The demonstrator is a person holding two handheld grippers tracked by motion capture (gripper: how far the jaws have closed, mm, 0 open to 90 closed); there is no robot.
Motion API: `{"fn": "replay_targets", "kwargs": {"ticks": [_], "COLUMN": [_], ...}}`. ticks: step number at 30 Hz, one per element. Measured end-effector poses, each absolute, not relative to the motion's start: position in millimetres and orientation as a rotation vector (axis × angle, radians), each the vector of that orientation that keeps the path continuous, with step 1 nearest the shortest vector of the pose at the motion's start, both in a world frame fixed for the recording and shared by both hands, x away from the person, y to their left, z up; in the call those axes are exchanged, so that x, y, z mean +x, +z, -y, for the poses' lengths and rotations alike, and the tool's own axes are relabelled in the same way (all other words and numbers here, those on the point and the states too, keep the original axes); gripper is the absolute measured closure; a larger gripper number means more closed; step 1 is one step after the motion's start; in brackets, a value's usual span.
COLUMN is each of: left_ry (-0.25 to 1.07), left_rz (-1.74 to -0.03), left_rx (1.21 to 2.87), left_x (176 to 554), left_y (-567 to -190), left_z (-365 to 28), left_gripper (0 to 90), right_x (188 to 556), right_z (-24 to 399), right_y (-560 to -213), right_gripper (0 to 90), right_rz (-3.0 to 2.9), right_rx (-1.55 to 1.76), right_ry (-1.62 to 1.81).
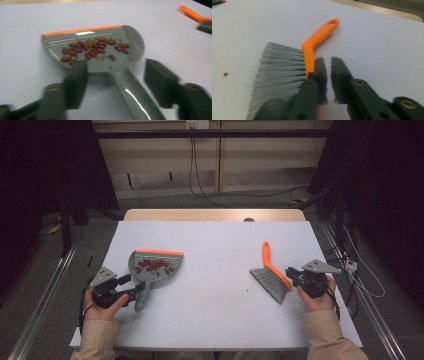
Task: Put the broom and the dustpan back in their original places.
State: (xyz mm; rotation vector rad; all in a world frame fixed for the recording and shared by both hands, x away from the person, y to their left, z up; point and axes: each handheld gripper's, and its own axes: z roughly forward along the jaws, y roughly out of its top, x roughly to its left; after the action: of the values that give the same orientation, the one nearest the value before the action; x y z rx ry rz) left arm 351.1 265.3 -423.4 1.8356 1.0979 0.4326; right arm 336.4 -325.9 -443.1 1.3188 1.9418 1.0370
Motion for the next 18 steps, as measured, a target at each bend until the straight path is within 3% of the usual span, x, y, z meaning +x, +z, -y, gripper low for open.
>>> {"fn": "replay_targets", "kwargs": {"ticks": [6, 8, 12, 18], "left_ry": [0.429, 0.402, 0.358, 0.327], "left_rz": [-1.13, -1.126, -1.111, -1.106], "left_rx": [1.901, 1.933, 1.999, 2.003], "left_x": [343, 342, 342, 341], "left_y": [-427, -431, -438, -440], "left_z": [-271, -268, -263, -260], "left_gripper": [79.7, 84.9, 89.9, 90.0], "right_x": [335, 336, 337, 335], "right_z": [327, 326, 322, 320], "right_y": [-449, -451, -456, -457], "right_gripper": [90.0, 90.0, 90.0, 90.0], "right_rz": [-1.993, -2.009, -2.056, -2.083], "right_rx": [1.323, 1.328, 1.337, 1.354], "right_ry": [0.922, 0.908, 0.845, 0.894]}}
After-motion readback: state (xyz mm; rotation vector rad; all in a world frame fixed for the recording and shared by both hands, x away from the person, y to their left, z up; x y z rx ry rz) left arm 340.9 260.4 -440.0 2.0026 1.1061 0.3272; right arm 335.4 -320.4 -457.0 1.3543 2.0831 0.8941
